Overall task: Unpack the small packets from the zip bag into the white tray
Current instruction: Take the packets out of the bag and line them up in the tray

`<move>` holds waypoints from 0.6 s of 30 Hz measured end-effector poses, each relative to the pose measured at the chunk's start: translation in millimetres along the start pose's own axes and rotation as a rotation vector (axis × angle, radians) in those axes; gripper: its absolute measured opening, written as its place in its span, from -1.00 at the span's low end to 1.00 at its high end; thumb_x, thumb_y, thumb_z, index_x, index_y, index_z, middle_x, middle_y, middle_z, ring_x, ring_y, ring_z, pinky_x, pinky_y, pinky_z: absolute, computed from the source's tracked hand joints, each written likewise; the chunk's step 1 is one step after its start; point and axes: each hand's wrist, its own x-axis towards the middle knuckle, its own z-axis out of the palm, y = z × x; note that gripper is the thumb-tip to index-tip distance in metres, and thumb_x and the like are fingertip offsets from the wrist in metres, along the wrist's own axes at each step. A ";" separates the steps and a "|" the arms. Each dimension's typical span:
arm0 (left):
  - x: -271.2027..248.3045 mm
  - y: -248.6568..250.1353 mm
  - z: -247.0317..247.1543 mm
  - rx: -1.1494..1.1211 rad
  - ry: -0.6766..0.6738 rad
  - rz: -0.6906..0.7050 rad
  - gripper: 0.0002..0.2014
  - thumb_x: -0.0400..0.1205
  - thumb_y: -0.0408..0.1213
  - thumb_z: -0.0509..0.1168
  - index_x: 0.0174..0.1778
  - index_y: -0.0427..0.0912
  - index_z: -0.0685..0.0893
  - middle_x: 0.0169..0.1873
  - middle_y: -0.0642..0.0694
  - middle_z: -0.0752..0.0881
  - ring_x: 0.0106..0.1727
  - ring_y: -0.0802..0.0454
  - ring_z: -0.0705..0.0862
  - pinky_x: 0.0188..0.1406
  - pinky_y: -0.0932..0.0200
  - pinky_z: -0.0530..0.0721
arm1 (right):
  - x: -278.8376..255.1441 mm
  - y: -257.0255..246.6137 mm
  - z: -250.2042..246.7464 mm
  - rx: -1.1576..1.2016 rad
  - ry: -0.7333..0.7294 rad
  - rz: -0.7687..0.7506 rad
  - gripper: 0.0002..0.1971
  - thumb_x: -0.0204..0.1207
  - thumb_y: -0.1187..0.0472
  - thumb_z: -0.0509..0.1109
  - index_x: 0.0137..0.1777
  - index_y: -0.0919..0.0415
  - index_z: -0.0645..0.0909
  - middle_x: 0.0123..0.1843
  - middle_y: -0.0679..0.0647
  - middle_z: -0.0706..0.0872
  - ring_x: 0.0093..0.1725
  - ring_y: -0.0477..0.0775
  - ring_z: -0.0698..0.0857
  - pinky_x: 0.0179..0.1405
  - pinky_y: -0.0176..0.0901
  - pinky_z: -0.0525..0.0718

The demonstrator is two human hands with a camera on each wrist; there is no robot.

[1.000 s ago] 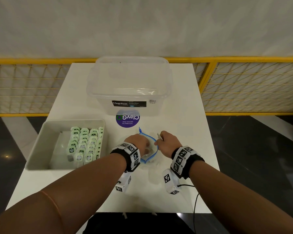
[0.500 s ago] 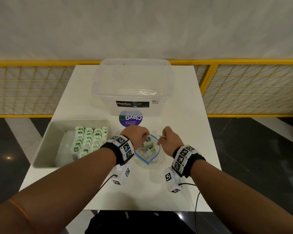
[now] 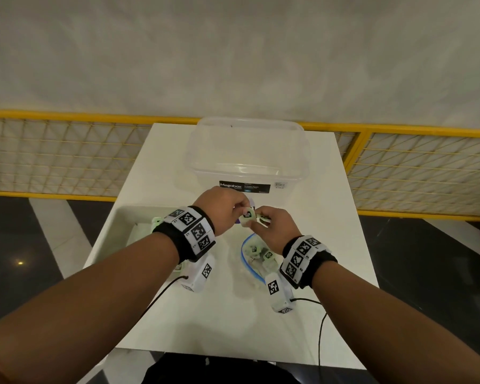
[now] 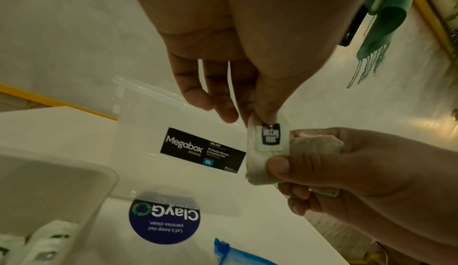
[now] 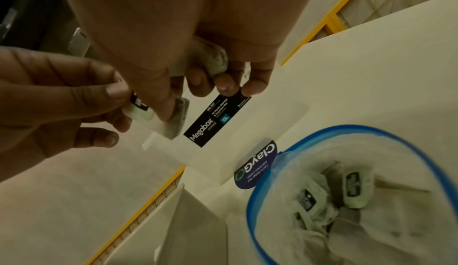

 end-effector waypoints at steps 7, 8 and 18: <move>-21.1 -36.4 -37.4 0.144 -0.104 -0.015 -0.88 0.62 -0.12 0.31 0.00 0.09 0.75 -0.16 0.09 0.78 -0.23 0.15 0.57 -0.13 0.23 0.54 | 2.9 -32.4 39.1 -0.079 -0.042 -0.016 -0.88 0.51 0.06 0.48 -0.03 0.05 0.74 -0.08 -0.08 0.80 -0.07 -0.09 0.72 -0.01 -0.23 0.64; -26.2 -43.9 -44.3 0.158 -0.107 -0.016 -0.87 0.62 -0.12 0.31 0.01 0.09 0.75 -0.16 0.09 0.78 -0.23 0.15 0.57 -0.14 0.24 0.53 | 3.9 -37.7 48.0 -0.097 -0.052 -0.004 -0.85 0.54 0.05 0.44 0.03 0.06 0.73 -0.05 -0.05 0.80 -0.07 -0.05 0.71 -0.03 -0.20 0.63; -69.2 -137.6 -85.8 0.349 -0.336 -0.115 -0.85 0.60 -0.18 0.31 0.03 0.07 0.74 -0.01 0.05 0.77 0.03 0.01 0.69 0.01 0.13 0.62 | 0.5 -80.7 106.5 0.252 -0.152 0.187 -0.76 0.42 -0.05 0.11 -0.34 0.08 0.29 -0.34 -0.04 0.35 -0.29 0.00 0.32 -0.08 -0.02 0.36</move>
